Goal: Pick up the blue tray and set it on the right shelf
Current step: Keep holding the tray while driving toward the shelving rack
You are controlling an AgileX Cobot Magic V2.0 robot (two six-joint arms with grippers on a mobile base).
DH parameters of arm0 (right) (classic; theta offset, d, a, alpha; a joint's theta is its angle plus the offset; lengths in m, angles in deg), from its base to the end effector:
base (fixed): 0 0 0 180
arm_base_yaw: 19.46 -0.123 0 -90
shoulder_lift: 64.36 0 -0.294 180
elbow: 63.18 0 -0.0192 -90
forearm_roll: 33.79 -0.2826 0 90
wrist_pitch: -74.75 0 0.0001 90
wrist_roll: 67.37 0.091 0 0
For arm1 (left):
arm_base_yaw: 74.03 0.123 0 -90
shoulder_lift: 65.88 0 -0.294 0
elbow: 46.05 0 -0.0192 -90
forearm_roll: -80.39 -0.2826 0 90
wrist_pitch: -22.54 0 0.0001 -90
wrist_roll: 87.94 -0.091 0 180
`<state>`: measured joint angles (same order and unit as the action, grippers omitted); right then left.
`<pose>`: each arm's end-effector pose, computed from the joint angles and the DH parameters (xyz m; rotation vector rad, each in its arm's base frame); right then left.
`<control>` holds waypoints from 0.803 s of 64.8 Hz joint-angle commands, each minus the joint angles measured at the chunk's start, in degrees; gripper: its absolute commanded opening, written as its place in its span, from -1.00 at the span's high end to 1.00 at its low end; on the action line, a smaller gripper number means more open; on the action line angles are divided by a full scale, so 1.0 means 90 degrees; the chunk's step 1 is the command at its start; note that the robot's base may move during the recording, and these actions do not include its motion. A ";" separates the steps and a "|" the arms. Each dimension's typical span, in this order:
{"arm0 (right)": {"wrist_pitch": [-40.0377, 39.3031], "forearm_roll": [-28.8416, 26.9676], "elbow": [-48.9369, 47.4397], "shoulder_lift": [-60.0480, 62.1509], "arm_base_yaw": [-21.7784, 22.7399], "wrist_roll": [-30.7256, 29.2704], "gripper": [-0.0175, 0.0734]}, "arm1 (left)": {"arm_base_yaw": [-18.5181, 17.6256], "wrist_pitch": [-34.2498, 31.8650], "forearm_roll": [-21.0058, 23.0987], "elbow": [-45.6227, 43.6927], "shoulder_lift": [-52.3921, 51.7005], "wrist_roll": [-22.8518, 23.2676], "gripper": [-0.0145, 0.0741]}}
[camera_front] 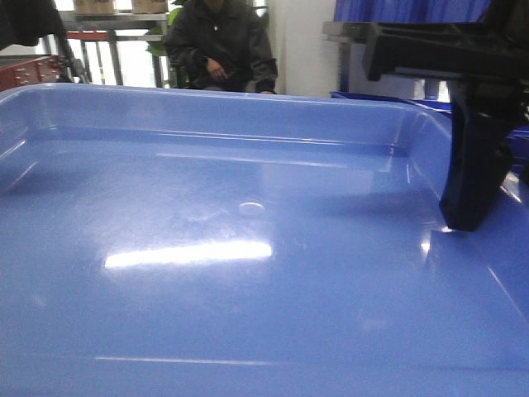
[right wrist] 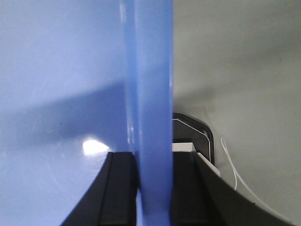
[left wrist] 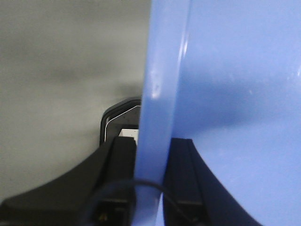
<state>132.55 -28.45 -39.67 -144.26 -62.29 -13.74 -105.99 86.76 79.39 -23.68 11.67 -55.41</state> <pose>0.1934 0.1695 0.2797 0.2159 2.8385 0.2686 0.2070 -0.1275 0.2928 -0.0066 2.8922 -0.1944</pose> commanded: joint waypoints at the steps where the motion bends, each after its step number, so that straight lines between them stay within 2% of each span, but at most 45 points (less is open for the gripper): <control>1: 0.0299 0.0300 -0.0203 0.0170 0.0023 -0.0003 0.15 | 0.0055 0.0011 -0.0524 -0.0162 -0.0130 0.0129 0.64; 52: 0.0299 0.0300 -0.0203 0.0170 0.0023 -0.0003 0.15 | 0.0055 0.0011 -0.0415 -0.0162 -0.0130 0.0129 0.64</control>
<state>132.55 -28.45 -39.79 -144.26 -62.29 -13.62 -105.85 86.87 79.61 -23.68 11.67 -55.41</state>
